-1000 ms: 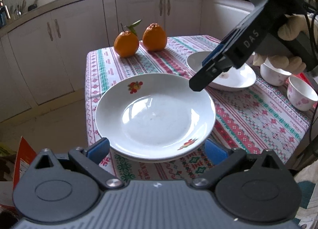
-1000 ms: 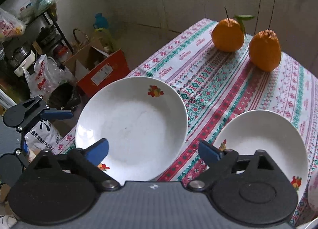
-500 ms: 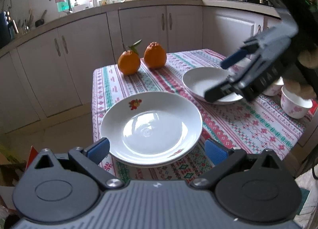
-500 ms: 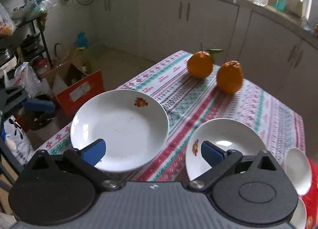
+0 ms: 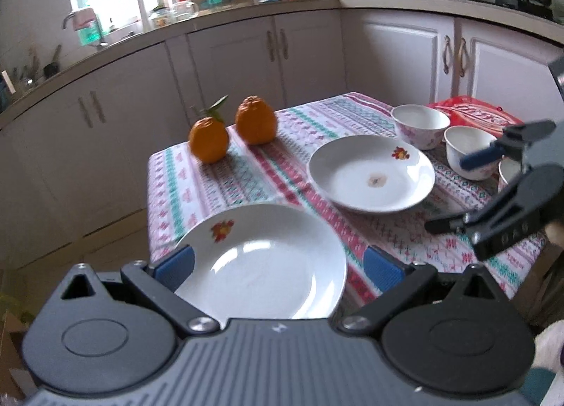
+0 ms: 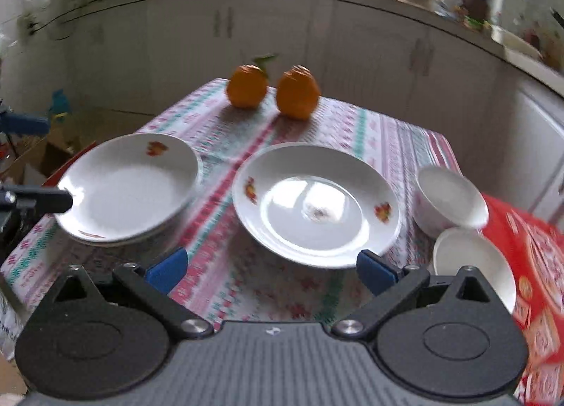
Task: Organize plates and bowls
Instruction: 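Move the left tool toward the stained white plate while the right tool approaches it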
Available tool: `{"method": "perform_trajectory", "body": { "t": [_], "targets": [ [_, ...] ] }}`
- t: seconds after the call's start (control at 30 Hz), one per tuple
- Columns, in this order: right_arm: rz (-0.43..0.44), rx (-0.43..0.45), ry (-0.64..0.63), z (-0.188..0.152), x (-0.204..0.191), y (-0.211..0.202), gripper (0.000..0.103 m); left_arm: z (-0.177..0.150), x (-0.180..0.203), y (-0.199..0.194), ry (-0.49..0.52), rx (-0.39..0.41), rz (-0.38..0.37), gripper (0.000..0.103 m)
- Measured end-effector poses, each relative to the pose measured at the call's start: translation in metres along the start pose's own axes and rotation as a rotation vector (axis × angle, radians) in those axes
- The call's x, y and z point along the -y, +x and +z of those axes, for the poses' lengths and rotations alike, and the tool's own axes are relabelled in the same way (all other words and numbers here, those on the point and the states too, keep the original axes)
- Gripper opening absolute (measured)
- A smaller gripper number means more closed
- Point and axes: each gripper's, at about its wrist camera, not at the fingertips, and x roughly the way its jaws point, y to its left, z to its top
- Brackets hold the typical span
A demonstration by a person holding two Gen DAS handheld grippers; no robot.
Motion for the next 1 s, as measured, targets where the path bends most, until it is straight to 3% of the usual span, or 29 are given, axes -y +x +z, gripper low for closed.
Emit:
{"method": "perform_trajectory", "body": {
  "t": [0.57,1.0],
  "targets": [
    [-0.015,-0.114,0.07,-0.009,0.022,0.067,0.103,0.085,0.026,0.13,0.109,-0.175,-0.223,0.102],
    [-0.034,-0.125,0.108,-0.008,0.032,0.088,0.103,0.12,0.061,0.215,0.237,-0.313,-0.315,0.1]
  ]
}}
